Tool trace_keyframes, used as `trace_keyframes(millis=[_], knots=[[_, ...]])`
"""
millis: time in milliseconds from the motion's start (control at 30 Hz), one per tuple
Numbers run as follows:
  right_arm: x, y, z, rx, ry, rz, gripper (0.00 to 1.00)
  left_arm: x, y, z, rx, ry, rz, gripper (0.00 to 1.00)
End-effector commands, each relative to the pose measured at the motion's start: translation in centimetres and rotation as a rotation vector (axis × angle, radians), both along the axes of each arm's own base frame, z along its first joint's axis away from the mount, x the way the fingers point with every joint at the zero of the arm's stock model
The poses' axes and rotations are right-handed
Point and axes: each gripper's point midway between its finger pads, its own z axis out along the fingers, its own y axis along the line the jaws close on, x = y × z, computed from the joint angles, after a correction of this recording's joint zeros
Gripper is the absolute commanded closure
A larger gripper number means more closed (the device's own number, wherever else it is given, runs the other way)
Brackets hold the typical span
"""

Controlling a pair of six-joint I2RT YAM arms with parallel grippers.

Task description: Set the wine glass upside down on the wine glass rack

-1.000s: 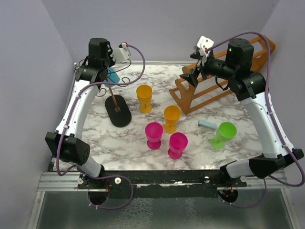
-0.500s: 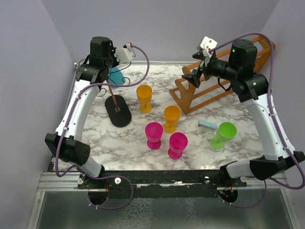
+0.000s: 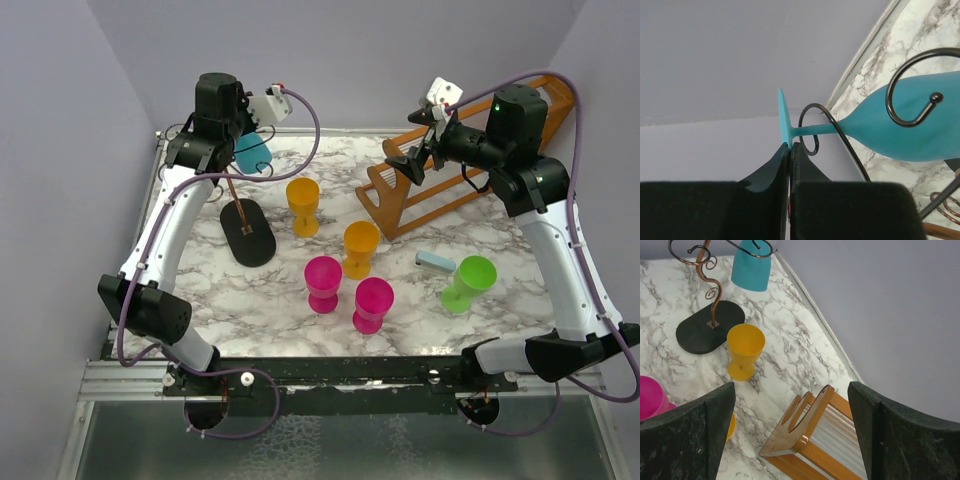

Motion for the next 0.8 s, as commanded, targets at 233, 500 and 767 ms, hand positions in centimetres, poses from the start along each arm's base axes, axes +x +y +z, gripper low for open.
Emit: trace_keyframes(millis=[233, 500, 767], knots=[[-0.4, -0.2, 0.9, 0.027, -0.027, 0.013, 0.06, 2.3, 1.2, 2.4, -0.003, -0.152, 0.12, 1.0], [-0.3, -0.3, 0.3, 0.025, -0.017, 0.014, 0.06, 2.6, 2.5, 1.4, 0.049, -0.133, 0.199, 0.99], [-0.3, -0.4, 0.2, 0.026, -0.015, 0.013, 0.06, 2.3, 2.8, 0.4, 0.054, -0.102, 0.217, 0.96]])
